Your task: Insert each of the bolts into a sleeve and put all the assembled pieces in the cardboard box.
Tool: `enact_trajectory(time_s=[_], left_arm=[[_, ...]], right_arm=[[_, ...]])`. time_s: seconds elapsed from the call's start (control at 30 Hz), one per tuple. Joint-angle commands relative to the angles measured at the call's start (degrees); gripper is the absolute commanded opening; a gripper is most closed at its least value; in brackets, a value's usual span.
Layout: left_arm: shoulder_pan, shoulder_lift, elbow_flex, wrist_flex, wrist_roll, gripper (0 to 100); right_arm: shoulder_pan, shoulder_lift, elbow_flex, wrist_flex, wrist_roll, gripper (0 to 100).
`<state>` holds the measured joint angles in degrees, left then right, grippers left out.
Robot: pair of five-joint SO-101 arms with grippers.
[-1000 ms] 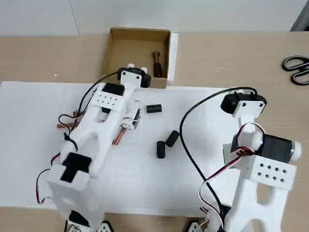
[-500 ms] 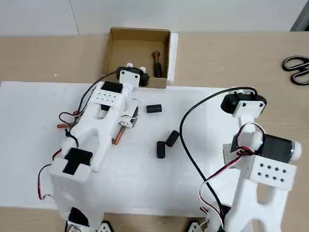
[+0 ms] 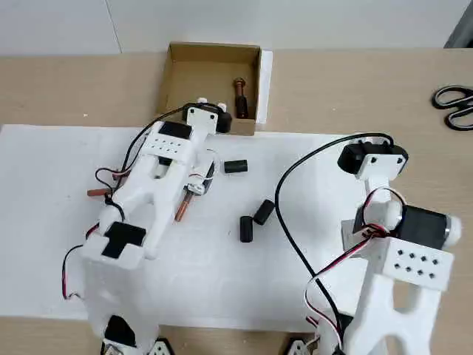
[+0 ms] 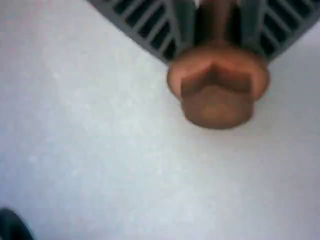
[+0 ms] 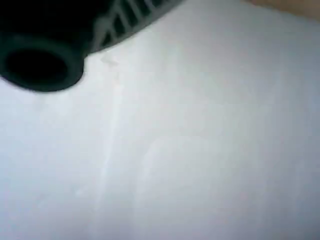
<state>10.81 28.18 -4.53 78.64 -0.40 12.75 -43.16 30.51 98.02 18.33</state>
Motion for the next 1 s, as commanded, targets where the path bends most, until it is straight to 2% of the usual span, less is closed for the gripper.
enact_trajectory(time_s=[0.0,0.23,0.33,0.57,0.83,0.97], left_arm=[[-0.8,0.4,-7.5,5.3,-0.4,1],[-0.6,-4.9,-26.6,18.5,-0.4,1],[-0.5,-6.3,-31.3,21.8,-0.2,1],[-3.5,-11.1,-26.8,21.9,1.5,1],[-2.7,-34.1,-17.1,21.8,1.4,1],[-2.9,-45.5,-9.5,21.7,1.6,1]], right_arm=[[0.2,-1.5,-0.3,-1.0,0.8,0.4],[-5.9,-1.8,-0.5,-0.7,0.4,0.5],[-7.9,-1.8,-0.6,-0.8,0.4,0.5],[-8.6,-1.8,-7.7,0.6,0.6,0.4],[-8.7,-8.9,-8.0,0.7,0.7,0.4],[-12.3,-14.8,-4.0,0.7,0.7,0.4]])
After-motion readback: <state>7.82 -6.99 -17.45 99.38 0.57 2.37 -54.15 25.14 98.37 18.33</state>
